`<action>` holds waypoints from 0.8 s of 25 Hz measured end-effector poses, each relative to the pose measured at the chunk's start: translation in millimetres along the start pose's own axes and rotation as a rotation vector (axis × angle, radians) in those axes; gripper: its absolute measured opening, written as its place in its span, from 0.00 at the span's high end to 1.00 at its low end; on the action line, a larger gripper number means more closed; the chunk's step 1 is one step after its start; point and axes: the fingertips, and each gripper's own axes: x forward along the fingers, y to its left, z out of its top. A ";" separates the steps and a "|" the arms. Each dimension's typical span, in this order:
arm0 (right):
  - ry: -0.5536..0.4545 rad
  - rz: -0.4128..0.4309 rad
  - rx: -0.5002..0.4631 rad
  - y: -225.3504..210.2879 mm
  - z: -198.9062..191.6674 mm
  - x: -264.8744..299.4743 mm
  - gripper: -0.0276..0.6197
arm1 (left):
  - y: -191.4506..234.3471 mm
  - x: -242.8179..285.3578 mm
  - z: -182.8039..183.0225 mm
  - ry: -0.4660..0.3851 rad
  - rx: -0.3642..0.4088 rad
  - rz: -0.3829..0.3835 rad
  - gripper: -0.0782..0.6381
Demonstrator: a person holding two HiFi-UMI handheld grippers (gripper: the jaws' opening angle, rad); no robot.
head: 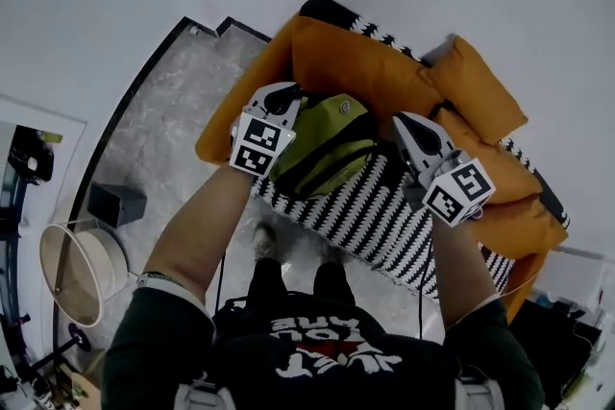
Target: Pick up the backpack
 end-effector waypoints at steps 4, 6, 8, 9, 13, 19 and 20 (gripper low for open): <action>-0.034 -0.048 -0.002 -1.7 23.7 -34.4 0.91 | -23.2 -11.0 37.1 -0.014 0.019 -0.017 0.88; -0.059 -0.068 -0.003 -2.5 36.8 -45.9 0.91 | -20.7 -16.8 52.7 -0.020 0.017 -0.003 0.88; -0.069 -0.081 -0.007 -1.8 46.9 -55.1 0.91 | -15.4 -26.7 63.2 -0.011 0.016 0.017 0.88; -0.072 -0.085 -0.010 -1.6 51.8 -58.8 0.91 | -11.2 -33.0 69.3 -0.010 0.021 0.030 0.88; -0.084 -0.103 -0.009 -2.8 73.0 -69.2 0.91 | 19.1 -62.1 108.9 -0.040 0.041 0.100 0.88; -0.086 -0.124 -0.052 -6.0 114.8 -71.5 0.91 | 74.7 -107.8 192.6 -0.133 0.077 0.194 0.88; -0.090 -0.126 -0.065 -6.3 123.7 -71.7 0.91 | 81.2 -114.6 206.6 -0.151 0.081 0.203 0.88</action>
